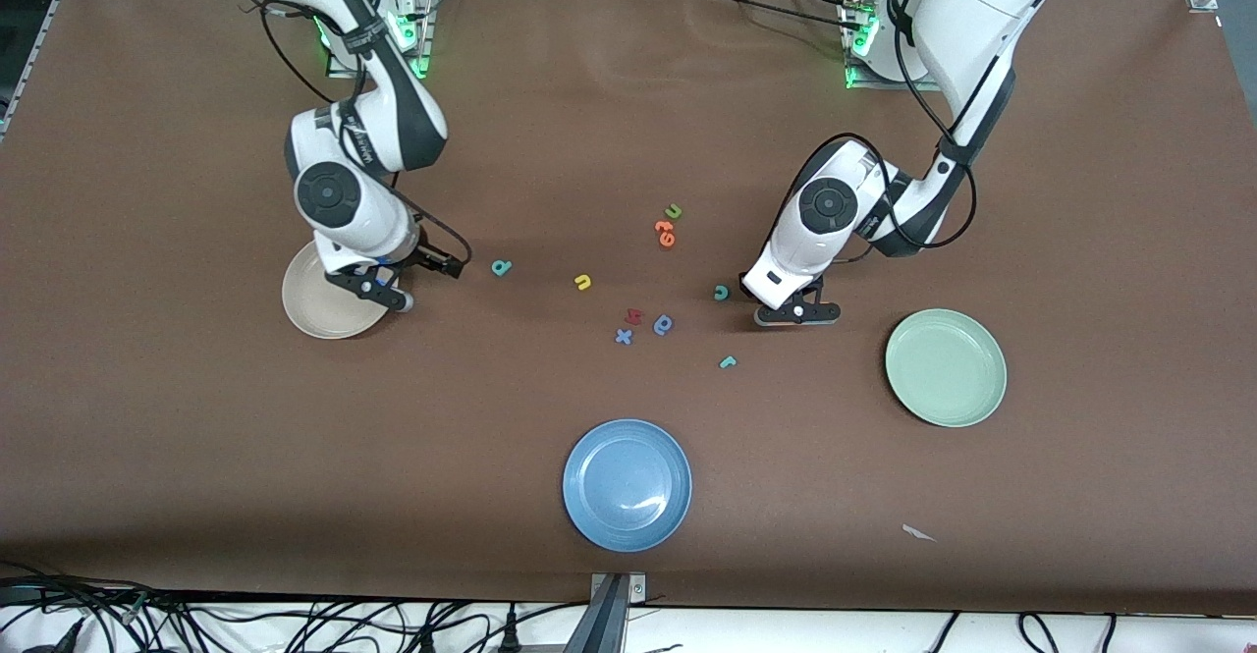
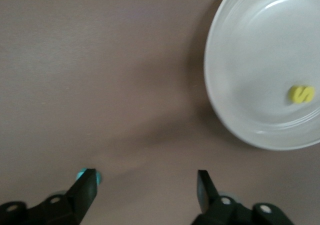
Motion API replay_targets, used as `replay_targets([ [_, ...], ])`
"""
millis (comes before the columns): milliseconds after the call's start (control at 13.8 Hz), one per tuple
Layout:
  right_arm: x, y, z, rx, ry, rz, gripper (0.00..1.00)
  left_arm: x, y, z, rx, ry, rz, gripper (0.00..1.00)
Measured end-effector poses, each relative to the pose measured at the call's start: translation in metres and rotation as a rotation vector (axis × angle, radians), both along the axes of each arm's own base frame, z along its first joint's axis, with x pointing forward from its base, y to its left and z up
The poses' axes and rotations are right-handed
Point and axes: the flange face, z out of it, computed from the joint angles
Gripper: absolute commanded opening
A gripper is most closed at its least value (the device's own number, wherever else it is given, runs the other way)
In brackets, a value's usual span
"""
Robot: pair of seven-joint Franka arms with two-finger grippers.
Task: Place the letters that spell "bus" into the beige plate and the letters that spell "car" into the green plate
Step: 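Grasp the teal p with the right gripper while the left gripper carries the a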
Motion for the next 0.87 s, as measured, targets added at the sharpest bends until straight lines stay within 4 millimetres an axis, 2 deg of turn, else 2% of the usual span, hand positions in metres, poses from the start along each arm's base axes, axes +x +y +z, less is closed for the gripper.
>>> replay_targets([
  [145, -0.005, 0.023, -0.012, 0.007, -0.036, -0.096, 0.84, 0.003, 0.006, 0.001, 0.019, 0.022, -0.014, 0.20],
  [218, -0.009, 0.035, -0.019, 0.008, -0.048, -0.143, 0.83, 0.009, 0.014, 0.002, 0.037, 0.043, -0.030, 0.20],
  [290, -0.014, 0.046, -0.026, 0.006, -0.054, -0.192, 0.77, 0.018, 0.025, 0.007, 0.052, 0.059, -0.049, 0.20],
  [435, -0.021, 0.060, -0.041, 0.005, -0.064, -0.261, 0.75, 0.047, 0.057, 0.023, 0.063, 0.071, -0.093, 0.20],
  [580, -0.027, 0.067, -0.055, 0.023, -0.090, -0.321, 0.65, 0.075, 0.102, 0.038, 0.057, 0.058, -0.138, 0.20],
  [725, -0.034, 0.070, -0.068, 0.039, -0.112, -0.347, 0.49, 0.098, 0.154, 0.049, 0.048, 0.042, -0.180, 0.21],
  [798, -0.037, 0.070, -0.073, 0.040, -0.113, -0.350, 0.38, 0.105, 0.178, 0.053, 0.045, 0.034, -0.200, 0.21],
  [870, -0.037, 0.071, -0.072, 0.046, -0.121, -0.353, 0.20, 0.111, 0.201, 0.056, 0.042, 0.028, -0.221, 0.25],
])
